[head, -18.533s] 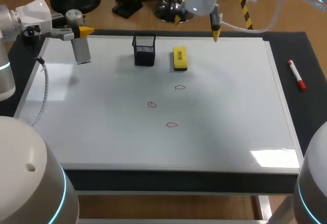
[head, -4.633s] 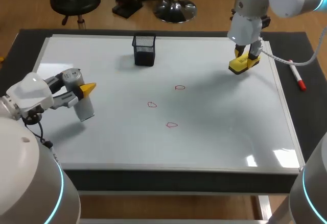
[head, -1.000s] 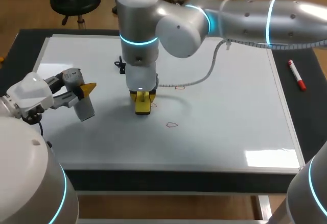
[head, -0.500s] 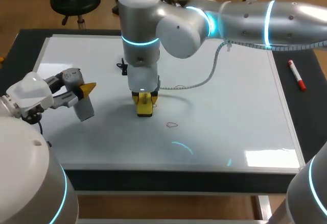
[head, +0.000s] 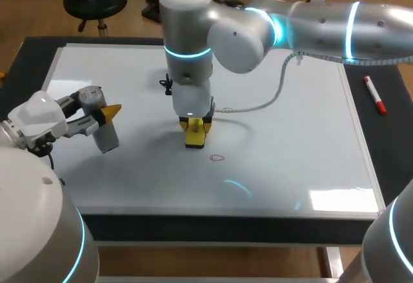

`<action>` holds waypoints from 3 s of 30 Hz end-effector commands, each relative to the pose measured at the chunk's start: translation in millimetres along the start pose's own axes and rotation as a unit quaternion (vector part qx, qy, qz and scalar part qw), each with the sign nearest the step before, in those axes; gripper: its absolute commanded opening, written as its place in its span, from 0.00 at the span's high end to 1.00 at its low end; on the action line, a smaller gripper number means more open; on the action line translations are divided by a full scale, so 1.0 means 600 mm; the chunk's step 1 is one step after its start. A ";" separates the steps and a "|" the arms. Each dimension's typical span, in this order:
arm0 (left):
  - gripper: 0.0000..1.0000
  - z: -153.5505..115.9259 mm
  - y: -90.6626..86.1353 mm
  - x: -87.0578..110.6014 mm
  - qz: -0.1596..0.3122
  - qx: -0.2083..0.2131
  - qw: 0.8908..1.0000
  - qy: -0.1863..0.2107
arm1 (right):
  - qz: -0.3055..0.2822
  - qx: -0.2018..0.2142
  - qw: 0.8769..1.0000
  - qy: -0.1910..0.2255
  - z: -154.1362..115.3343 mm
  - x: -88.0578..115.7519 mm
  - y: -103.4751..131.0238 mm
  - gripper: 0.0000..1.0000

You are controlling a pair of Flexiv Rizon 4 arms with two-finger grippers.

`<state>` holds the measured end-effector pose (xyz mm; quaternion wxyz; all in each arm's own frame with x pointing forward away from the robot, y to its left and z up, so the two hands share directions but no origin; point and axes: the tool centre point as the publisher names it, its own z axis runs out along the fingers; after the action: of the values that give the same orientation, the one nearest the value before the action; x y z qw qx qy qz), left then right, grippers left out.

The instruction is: Pick up the inspection probe, press it on each red-marked spot on the whiteboard one by one, put down the probe, pick up the eraser, and wipe off all the red marks.

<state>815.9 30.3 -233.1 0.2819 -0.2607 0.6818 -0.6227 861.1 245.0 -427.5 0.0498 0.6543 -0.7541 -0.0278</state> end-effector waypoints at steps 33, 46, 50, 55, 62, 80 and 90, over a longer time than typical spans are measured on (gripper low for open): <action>1.00 0.003 -0.001 0.000 0.000 0.000 1.000 -0.002 | 0.108 -0.023 0.992 -0.053 -0.093 0.204 -0.072 1.00; 1.00 0.003 -0.001 0.000 0.000 0.000 1.000 -0.002 | 0.183 -0.033 0.981 -0.051 -0.102 0.339 -0.110 1.00; 1.00 0.003 -0.001 0.000 0.000 0.000 1.000 -0.002 | 0.207 -0.039 0.976 -0.047 -0.099 0.384 -0.115 1.00; 1.00 0.003 -0.001 0.000 0.000 0.000 1.000 -0.002 | 0.235 -0.039 0.970 -0.048 -0.094 0.436 -0.116 1.00; 1.00 0.003 -0.001 0.000 0.000 0.000 1.000 -0.002 | 0.265 -0.038 0.963 -0.043 -0.086 0.494 -0.114 1.00; 1.00 0.003 -0.001 0.000 0.000 0.000 1.000 -0.002 | 0.272 -0.029 0.961 -0.045 -0.078 0.515 -0.113 1.00; 1.00 0.003 -0.001 0.000 0.000 0.000 1.000 -0.002 | 0.272 -0.029 0.961 -0.045 -0.078 0.515 -0.113 1.00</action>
<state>816.5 29.5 -234.1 0.2832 -0.2610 0.6808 -0.6231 890.1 -68.2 -377.1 0.0405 0.4204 -0.9041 -0.0652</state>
